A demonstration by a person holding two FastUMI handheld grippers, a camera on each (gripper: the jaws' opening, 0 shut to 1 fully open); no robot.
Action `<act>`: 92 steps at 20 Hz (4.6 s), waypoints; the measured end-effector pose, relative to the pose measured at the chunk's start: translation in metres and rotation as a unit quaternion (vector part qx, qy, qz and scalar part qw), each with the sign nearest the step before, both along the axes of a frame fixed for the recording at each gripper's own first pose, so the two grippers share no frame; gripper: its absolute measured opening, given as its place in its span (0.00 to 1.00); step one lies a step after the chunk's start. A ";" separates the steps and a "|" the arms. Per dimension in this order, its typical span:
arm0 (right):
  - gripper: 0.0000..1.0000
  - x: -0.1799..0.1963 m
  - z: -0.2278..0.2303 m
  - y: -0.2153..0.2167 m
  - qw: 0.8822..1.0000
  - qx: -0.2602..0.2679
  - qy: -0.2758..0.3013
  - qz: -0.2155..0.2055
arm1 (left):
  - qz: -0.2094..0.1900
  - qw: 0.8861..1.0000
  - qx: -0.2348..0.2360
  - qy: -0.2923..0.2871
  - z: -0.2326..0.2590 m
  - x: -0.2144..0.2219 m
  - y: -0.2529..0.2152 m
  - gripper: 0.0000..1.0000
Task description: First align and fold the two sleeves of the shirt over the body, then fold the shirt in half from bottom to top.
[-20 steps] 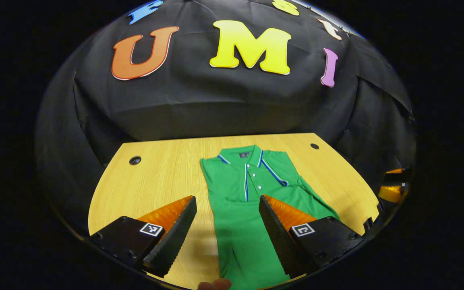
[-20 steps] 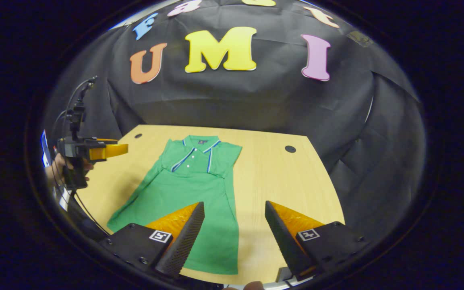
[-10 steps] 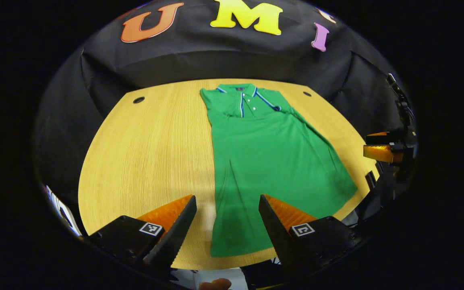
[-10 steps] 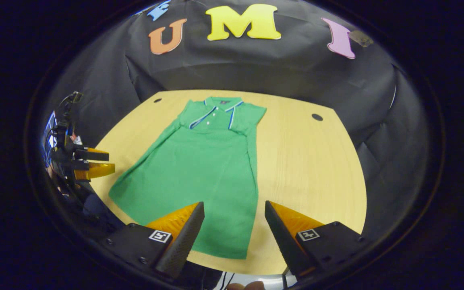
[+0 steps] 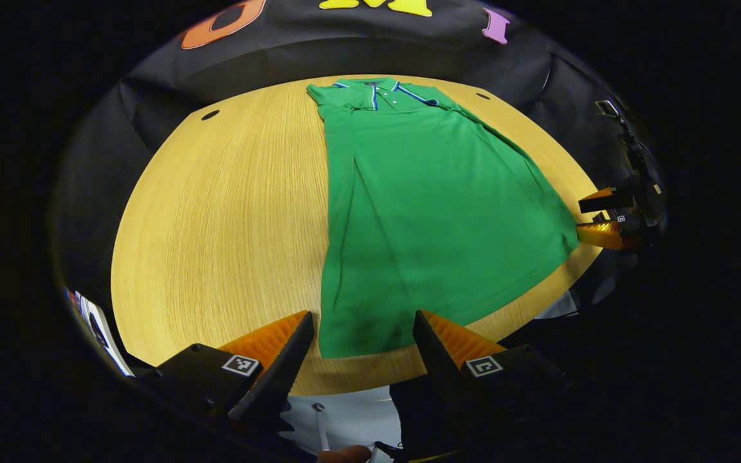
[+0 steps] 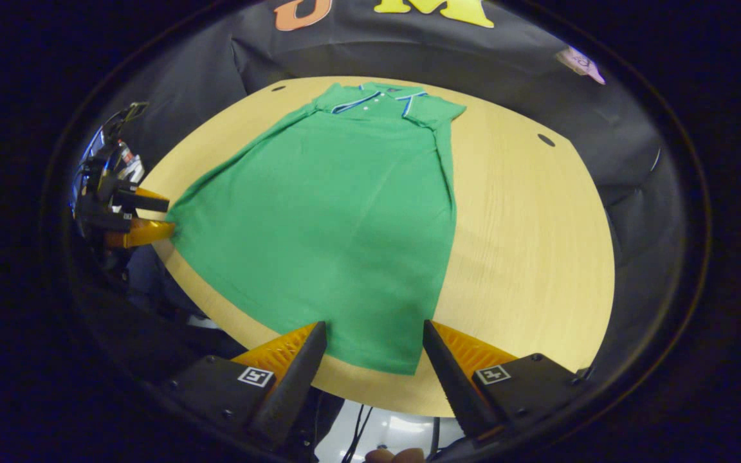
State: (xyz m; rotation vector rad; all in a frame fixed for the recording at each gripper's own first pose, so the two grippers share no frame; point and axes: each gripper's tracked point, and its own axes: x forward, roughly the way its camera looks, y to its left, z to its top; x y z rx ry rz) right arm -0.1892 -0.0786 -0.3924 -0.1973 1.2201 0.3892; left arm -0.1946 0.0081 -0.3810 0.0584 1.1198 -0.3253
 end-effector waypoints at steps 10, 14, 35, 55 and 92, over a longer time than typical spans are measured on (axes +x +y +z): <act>0.95 0.001 -0.014 -0.007 1.000 0.004 0.001 -0.004 | -0.011 1.000 -0.003 -0.025 -0.012 0.000 -0.003 1.00; 0.87 0.002 -0.014 -0.001 1.000 0.009 -0.005 0.020 | -0.020 1.000 -0.001 -0.022 -0.012 -0.003 -0.010 0.96; 0.03 0.101 0.065 0.011 0.984 0.139 -0.020 -0.114 | -0.021 0.993 -0.106 -0.054 0.074 0.085 -0.027 0.03; 0.02 0.344 0.153 0.008 0.963 0.154 -0.162 -0.153 | 0.019 0.968 -0.146 -0.205 0.176 0.332 -0.010 0.03; 0.93 0.430 0.236 0.052 0.890 0.070 -0.417 -0.169 | 0.160 0.909 -0.075 -0.377 0.262 0.426 0.012 0.98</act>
